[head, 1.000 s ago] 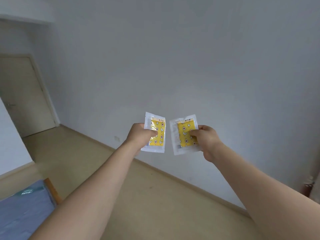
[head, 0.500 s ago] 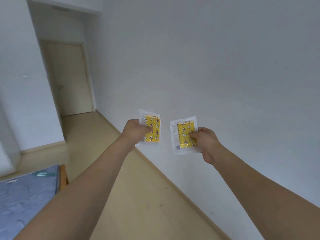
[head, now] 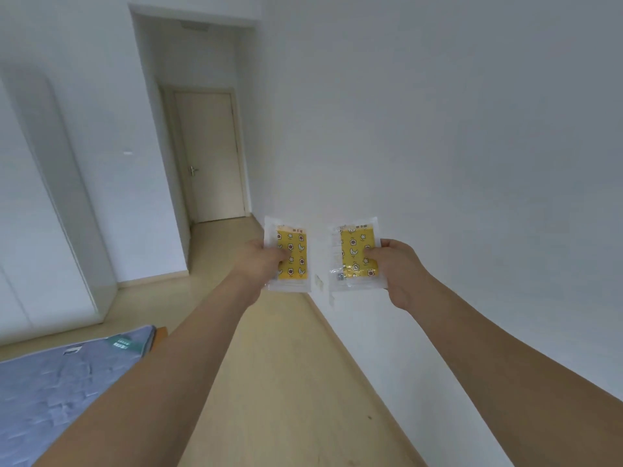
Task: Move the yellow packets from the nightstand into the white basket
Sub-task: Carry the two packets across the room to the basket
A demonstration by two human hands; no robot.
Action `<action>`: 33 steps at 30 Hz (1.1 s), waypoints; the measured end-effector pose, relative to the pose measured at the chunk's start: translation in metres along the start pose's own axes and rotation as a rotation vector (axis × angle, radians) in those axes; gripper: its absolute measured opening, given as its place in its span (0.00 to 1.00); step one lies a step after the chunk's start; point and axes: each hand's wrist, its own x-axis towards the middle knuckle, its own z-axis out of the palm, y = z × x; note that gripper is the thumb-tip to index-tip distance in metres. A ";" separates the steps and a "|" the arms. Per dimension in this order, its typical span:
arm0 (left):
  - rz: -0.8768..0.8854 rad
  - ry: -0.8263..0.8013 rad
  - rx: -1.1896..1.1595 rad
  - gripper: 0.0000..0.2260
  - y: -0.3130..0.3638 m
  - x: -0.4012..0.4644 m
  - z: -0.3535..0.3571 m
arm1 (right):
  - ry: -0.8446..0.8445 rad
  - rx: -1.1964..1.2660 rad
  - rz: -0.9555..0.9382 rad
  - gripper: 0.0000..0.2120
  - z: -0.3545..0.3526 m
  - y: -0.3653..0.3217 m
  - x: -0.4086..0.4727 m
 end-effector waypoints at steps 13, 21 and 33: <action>0.015 0.293 -0.018 0.09 0.022 0.225 -0.018 | -0.288 0.022 0.013 0.09 0.097 -0.023 0.279; 0.016 0.441 -0.014 0.05 -0.012 0.384 -0.100 | -0.437 -0.005 0.036 0.08 0.242 0.024 0.441; 0.049 0.557 -0.004 0.09 -0.014 0.635 -0.219 | -0.565 -0.002 0.020 0.06 0.456 0.036 0.675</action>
